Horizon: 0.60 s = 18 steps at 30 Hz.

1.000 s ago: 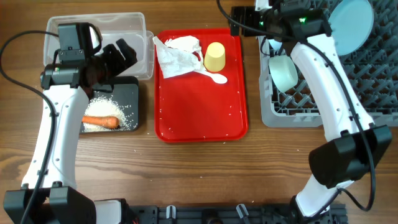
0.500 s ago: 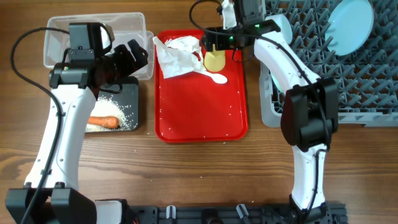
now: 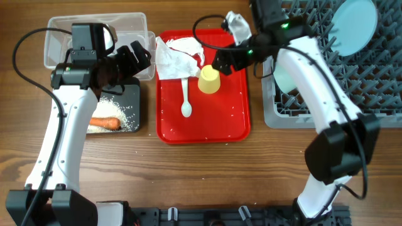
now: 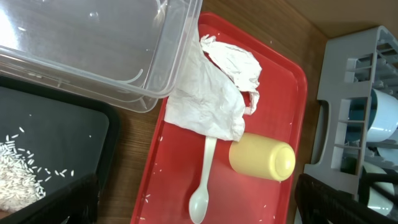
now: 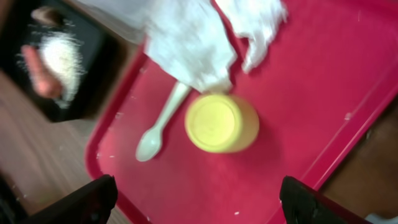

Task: Sort waste into correct bins and load items into the dishwasher rack
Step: 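Reach right gripper to the yellow cup and grasp it, then carry the yellow cup to the rack and set it upright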

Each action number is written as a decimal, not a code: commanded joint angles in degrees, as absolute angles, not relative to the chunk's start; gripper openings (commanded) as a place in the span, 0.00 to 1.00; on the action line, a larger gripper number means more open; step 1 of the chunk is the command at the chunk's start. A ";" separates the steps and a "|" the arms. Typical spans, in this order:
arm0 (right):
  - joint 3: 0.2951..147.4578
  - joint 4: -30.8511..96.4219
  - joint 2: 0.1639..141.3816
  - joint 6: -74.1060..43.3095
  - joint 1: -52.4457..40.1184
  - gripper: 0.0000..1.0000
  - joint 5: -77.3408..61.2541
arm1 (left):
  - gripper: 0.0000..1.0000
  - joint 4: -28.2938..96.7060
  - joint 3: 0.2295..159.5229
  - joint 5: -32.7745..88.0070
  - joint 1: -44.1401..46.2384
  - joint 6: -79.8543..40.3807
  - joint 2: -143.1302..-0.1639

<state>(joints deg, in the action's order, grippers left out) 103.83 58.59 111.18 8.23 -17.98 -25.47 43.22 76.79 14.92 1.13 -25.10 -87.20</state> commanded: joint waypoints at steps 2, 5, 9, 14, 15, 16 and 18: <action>93.71 49.87 114.43 -4.58 -21.58 0.87 -18.44 | 1.00 43.07 77.47 14.68 3.14 -24.16 -89.69; 91.72 43.94 114.89 -8.32 -25.85 0.88 -11.66 | 1.00 43.13 77.47 13.41 4.01 -24.18 -92.09; 90.28 39.77 116.79 -12.47 -30.57 0.86 -0.19 | 1.00 44.01 77.47 9.87 4.01 -24.23 -92.27; 90.28 36.53 121.62 -16.51 -31.29 0.84 5.82 | 1.00 45.01 77.47 4.51 3.97 -24.43 -92.27; 90.28 35.73 122.06 -16.32 -31.29 0.84 6.85 | 1.00 45.01 77.47 4.01 3.97 -24.40 -92.27; 90.28 35.20 122.19 -15.70 -31.29 0.84 6.90 | 1.00 45.01 77.47 3.77 3.97 -24.43 -92.27; 90.28 33.63 122.41 -14.66 -31.27 0.82 6.87 | 1.00 44.97 77.47 3.73 3.97 -24.43 -92.27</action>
